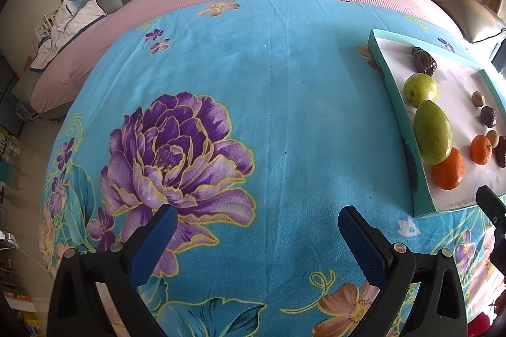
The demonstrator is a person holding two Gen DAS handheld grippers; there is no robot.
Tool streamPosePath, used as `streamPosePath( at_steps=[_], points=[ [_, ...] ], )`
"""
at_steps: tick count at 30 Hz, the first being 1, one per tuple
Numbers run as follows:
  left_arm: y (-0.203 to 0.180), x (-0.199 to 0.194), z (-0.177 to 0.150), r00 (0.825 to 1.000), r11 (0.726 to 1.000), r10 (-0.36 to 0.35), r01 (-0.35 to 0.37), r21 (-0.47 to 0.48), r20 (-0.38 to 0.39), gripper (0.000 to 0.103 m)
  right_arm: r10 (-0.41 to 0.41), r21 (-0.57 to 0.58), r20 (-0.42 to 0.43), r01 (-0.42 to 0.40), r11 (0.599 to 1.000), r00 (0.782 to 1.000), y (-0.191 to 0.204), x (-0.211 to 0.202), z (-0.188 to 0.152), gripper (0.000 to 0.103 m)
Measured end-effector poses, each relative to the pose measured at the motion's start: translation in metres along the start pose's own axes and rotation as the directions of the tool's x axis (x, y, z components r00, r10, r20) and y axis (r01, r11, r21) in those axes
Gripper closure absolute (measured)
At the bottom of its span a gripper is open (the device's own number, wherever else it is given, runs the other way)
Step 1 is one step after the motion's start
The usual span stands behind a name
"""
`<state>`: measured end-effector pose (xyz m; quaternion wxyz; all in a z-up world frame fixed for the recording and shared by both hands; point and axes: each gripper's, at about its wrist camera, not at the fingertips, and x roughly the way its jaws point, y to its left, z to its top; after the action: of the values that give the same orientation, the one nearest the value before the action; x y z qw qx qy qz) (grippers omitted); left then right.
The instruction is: Organize fruits
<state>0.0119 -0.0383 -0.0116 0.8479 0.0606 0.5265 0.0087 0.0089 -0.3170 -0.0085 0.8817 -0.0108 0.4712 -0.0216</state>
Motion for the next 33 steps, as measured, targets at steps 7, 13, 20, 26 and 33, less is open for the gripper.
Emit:
streamPosePath(
  at_steps=[7, 13, 20, 26, 33],
  points=[
    [-0.0002, 0.0004, 0.0004, 1.000, 1.000, 0.004, -0.004, 0.002, -0.002, 0.000, 0.000, 0.000, 0.000, 0.000, 1.000, 1.000, -0.0003, -0.0001, 0.0004, 0.009],
    [-0.0009, 0.0003, 0.0007, 1.000, 1.000, 0.005, -0.005, 0.003, -0.003, 0.000, 0.000, 0.000, -0.001, 0.000, 1.000, 1.000, 0.0000, 0.0000, 0.0004, 0.009],
    [-0.0014, 0.0004, 0.0008, 1.000, 1.000, 0.006, -0.006, 0.003, -0.003, 0.000, 0.000, 0.000, -0.001, 0.000, 1.000, 1.000, 0.0001, 0.0001, 0.0005, 0.009],
    [-0.0013, 0.0004, 0.0009, 1.000, 1.000, 0.006, -0.006, 0.003, -0.004, 0.000, 0.000, 0.000, -0.001, 0.000, 1.000, 1.000, 0.0000, 0.0004, 0.0004, 0.009],
    [-0.0020, -0.0001, 0.0010, 1.000, 1.000, 0.009, -0.009, 0.004, -0.002, 0.000, 0.000, 0.000, -0.001, 0.000, 1.000, 1.000, -0.0003, 0.0003, 0.0003, 0.009]
  ],
)
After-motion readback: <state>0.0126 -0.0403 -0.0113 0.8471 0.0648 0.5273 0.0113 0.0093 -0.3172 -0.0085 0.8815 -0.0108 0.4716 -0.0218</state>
